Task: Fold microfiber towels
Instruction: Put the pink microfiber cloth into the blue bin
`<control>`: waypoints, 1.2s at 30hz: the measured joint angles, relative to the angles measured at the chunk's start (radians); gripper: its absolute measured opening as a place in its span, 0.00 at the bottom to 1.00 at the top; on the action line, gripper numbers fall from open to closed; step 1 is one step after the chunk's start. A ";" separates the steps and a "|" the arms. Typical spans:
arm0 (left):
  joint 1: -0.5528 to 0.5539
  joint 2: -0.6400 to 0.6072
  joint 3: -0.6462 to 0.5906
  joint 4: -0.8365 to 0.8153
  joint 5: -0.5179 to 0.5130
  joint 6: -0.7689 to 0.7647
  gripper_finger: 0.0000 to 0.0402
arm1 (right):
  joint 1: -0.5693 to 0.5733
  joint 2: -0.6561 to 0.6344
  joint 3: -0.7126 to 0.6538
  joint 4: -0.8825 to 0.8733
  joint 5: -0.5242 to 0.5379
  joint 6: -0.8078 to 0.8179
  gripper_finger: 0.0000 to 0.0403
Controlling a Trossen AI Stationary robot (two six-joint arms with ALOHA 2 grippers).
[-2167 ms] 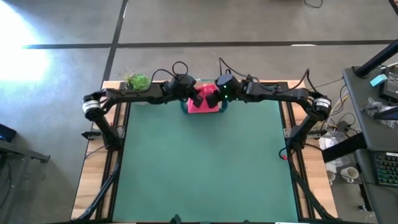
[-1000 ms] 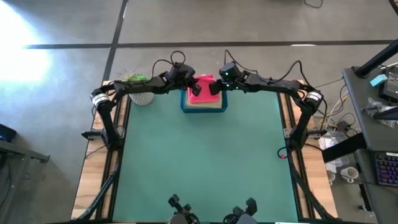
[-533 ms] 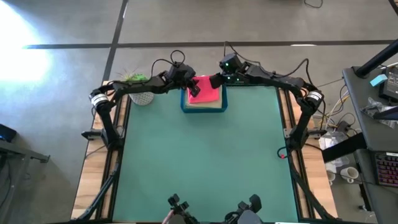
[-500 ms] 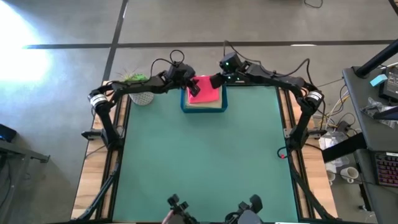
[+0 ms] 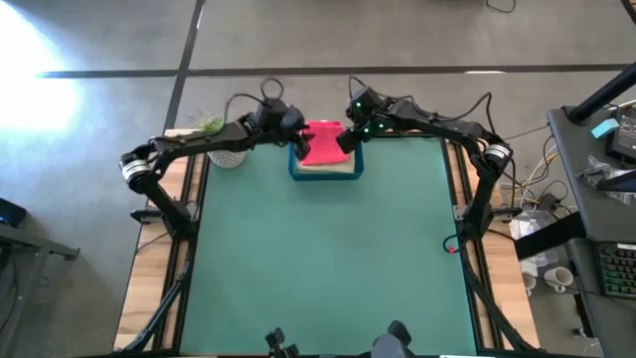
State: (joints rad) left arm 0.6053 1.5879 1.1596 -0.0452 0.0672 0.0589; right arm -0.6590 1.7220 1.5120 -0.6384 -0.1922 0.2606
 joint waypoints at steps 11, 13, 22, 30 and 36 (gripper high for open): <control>-0.018 0.131 -0.027 0.004 0.014 0.000 0.11 | 0.002 0.097 -0.002 0.016 -0.048 -0.019 0.13; -0.019 0.145 -0.027 0.014 0.014 0.000 0.04 | 0.002 0.106 -0.002 0.034 -0.047 -0.024 0.05; -0.019 0.225 -0.027 0.010 0.012 -0.001 0.00 | 0.004 0.165 -0.002 0.069 -0.045 -0.017 0.02; -0.025 0.235 -0.031 -0.087 0.047 -0.002 0.00 | 0.030 0.167 -0.002 -0.002 -0.053 0.006 0.02; -0.025 0.235 -0.036 -0.091 0.062 -0.001 0.00 | 0.055 0.167 -0.002 -0.012 -0.078 0.018 0.02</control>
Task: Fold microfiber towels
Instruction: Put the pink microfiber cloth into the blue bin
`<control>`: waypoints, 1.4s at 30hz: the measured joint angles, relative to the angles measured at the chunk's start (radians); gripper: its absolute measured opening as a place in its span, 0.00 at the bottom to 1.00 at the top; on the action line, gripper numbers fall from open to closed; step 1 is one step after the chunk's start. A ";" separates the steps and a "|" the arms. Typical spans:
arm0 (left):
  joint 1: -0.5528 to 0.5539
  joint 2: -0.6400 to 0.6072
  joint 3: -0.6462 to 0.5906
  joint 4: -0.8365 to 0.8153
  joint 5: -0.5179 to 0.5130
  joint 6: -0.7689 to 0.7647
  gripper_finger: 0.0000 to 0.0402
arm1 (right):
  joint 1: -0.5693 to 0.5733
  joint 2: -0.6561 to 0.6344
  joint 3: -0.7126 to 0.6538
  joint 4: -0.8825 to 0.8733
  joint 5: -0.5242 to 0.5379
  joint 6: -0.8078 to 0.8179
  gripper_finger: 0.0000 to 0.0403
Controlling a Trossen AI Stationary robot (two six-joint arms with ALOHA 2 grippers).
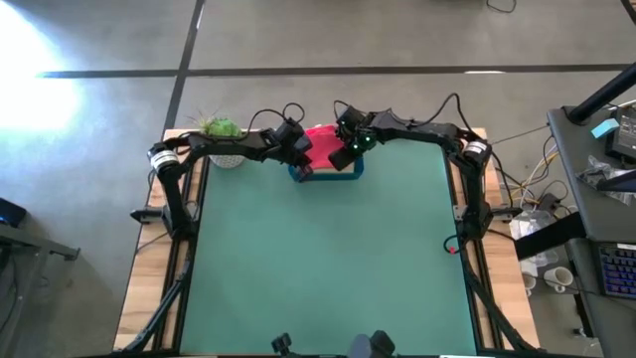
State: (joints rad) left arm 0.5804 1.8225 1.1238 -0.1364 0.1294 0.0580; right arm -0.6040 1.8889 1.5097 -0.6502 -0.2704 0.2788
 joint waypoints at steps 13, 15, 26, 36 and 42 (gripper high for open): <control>0.028 -0.097 0.031 0.012 -0.028 0.052 0.00 | -0.011 -0.044 0.082 0.000 0.066 -0.011 0.02; 0.032 -0.104 0.042 0.016 -0.057 0.087 0.00 | -0.025 -0.041 0.104 0.019 0.073 -0.015 0.02; 0.073 -0.059 0.056 0.098 -0.099 0.114 0.00 | -0.058 0.017 0.121 0.090 0.071 0.006 0.02; 0.107 -0.012 0.055 0.110 -0.200 0.106 0.00 | -0.064 0.070 0.121 0.165 0.140 0.059 0.02; 0.108 -0.060 0.057 0.036 -0.191 0.105 0.00 | -0.064 0.022 0.120 0.122 0.133 0.033 0.02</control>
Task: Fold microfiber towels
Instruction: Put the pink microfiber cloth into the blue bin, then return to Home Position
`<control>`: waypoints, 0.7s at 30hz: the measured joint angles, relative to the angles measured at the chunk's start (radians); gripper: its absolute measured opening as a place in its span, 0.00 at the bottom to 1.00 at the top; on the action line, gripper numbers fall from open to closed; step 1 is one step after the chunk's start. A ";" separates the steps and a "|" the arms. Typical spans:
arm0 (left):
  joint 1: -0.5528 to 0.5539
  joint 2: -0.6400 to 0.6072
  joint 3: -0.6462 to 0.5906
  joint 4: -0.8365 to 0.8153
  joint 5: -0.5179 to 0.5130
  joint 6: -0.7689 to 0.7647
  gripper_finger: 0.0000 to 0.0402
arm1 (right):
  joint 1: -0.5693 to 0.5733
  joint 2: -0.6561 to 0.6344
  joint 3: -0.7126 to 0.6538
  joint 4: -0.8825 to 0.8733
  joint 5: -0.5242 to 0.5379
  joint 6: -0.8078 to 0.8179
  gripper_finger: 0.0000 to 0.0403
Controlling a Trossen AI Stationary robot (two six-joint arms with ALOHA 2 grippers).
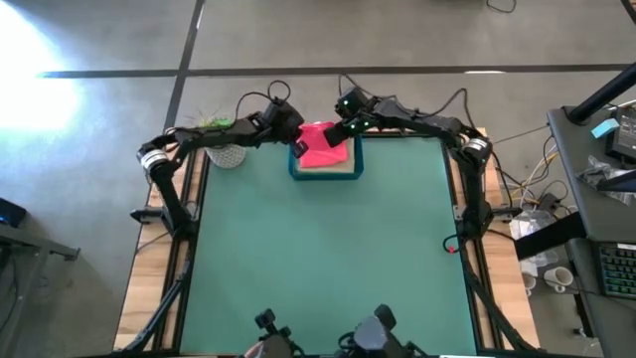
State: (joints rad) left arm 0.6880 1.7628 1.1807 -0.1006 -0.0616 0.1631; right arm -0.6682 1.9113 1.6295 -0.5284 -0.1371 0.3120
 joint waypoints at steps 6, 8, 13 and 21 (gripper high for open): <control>-0.001 -0.144 0.004 -0.095 0.001 -0.003 0.00 | 0.006 -0.128 0.000 -0.068 0.001 -0.088 0.02; -0.002 -0.203 -0.002 -0.142 0.002 -0.021 0.00 | 0.016 -0.176 -0.003 -0.104 0.004 -0.137 0.02; -0.018 -0.347 -0.040 -0.237 0.003 -0.106 0.00 | 0.070 -0.276 -0.037 -0.142 0.007 -0.225 0.02; -0.137 -0.583 -0.220 -0.235 0.005 -0.172 0.00 | 0.209 -0.400 -0.161 -0.124 0.007 -0.261 0.02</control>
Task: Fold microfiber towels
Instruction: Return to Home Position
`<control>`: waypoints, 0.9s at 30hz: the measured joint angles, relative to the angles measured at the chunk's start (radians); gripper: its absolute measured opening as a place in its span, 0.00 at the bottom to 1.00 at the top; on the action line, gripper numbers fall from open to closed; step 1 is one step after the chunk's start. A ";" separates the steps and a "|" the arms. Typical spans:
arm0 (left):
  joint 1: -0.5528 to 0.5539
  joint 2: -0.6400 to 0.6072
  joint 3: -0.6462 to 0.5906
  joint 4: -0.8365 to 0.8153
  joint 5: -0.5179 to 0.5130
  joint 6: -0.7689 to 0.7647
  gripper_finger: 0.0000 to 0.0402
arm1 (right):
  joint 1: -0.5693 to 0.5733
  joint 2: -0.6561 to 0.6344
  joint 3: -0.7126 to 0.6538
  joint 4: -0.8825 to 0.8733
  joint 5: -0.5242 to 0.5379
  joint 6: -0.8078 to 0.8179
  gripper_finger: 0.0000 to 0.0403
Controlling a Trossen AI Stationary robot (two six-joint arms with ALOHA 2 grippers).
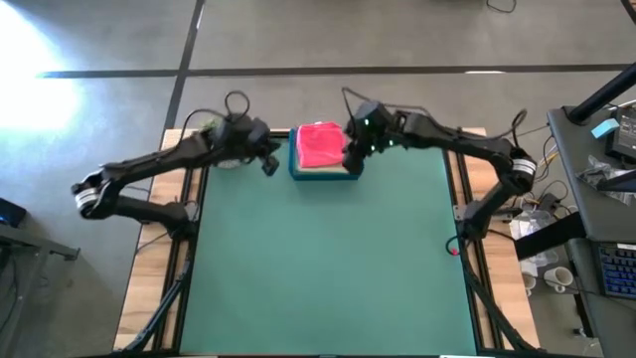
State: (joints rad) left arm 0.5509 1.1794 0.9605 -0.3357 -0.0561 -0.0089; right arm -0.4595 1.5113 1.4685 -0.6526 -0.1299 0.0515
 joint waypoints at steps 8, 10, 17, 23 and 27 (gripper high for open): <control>-0.156 -0.266 -0.264 0.032 0.001 -0.171 0.00 | 0.151 -0.101 -0.182 0.205 0.000 0.006 0.02; -0.196 -0.329 -0.325 0.076 0.002 -0.198 0.00 | 0.180 -0.113 -0.212 0.238 0.000 0.026 0.02; -0.302 -0.511 -0.494 0.199 0.000 -0.278 0.00 | 0.250 -0.145 -0.245 0.292 0.000 0.113 0.02; -0.376 -0.630 -0.578 0.205 0.000 -0.300 0.00 | 0.290 -0.144 -0.225 0.356 0.001 0.191 0.02; -0.419 -0.698 -0.642 0.207 0.001 -0.305 0.00 | 0.298 -0.144 -0.198 0.350 0.000 0.192 0.02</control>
State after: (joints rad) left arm 0.1320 0.4810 0.3184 -0.1288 -0.0555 -0.3137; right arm -0.1619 1.3678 1.2702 -0.3023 -0.1299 0.2440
